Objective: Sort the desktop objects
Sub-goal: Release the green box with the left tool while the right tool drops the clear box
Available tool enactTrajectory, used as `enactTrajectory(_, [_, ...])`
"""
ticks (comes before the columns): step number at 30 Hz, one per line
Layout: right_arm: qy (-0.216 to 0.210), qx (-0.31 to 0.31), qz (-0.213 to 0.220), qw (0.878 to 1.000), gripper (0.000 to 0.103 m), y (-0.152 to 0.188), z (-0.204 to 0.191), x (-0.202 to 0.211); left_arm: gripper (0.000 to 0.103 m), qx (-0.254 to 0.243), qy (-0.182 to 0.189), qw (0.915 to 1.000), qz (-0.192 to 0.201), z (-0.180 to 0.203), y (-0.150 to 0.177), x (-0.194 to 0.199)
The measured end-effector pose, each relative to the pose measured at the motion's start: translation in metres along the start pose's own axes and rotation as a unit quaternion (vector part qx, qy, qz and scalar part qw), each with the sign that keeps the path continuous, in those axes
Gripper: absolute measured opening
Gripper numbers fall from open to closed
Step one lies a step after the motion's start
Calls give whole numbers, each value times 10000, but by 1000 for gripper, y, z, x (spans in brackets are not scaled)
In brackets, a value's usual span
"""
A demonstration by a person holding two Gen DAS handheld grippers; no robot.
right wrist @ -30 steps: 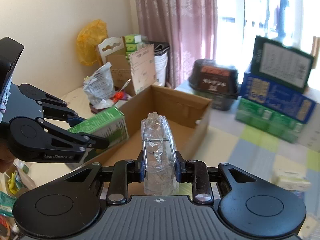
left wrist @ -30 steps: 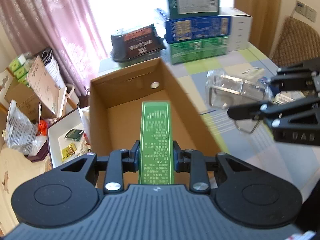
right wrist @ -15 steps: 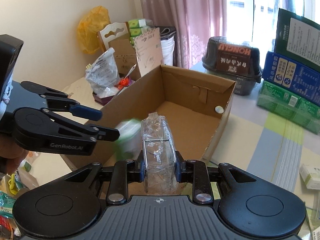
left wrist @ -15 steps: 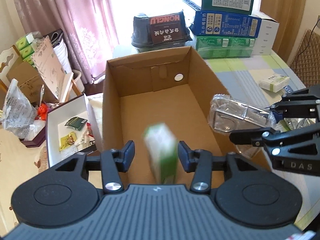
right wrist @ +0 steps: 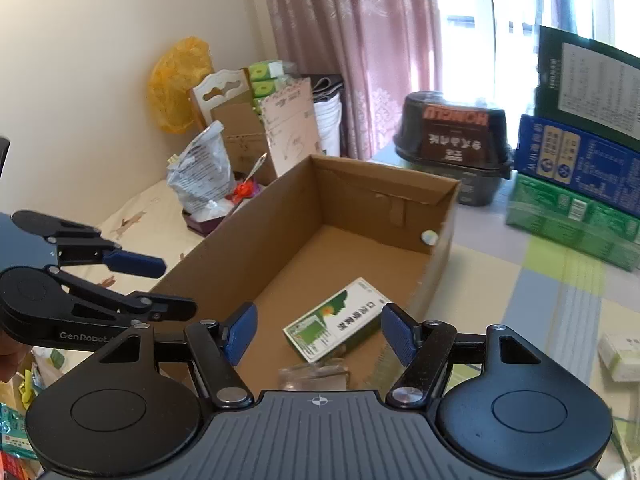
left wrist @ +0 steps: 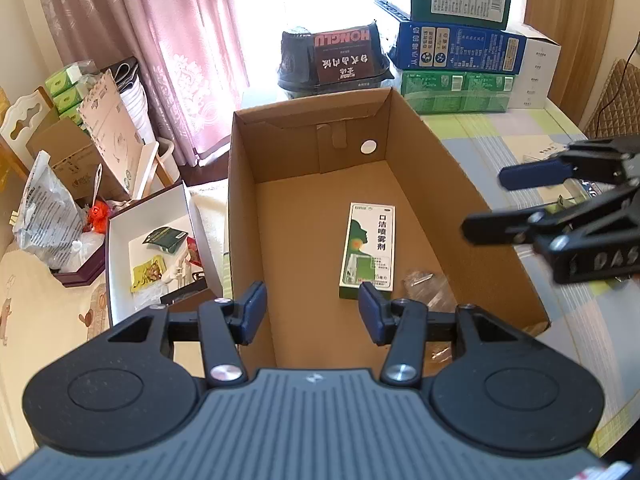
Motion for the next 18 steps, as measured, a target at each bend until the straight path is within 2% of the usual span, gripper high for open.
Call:
enactTrajectory(4, [128,-41,30,9999,66,1,10,15,49,50,1,10000,17,1,4,5])
enactTrajectory(7, [213,-67,36,9997,69,2,15,26,58,68,-11,10000,63,4,4,11])
enactTrajectory(12, [351,-1,97,9993,83,11,17,52,76,61,40,9998,168,17,3,25])
enactTrajectory(18, [528,105,124,9985,95,24,24,86,90,-106,176,9994,293,42,1,45])
Point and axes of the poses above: each gripper's, at about its wrist camera, not at the fingertips, and x roughly against the way its jaws point, z to its right, y to its underside, the point moved 8 cm from there along -x, roughly the way its jaws point
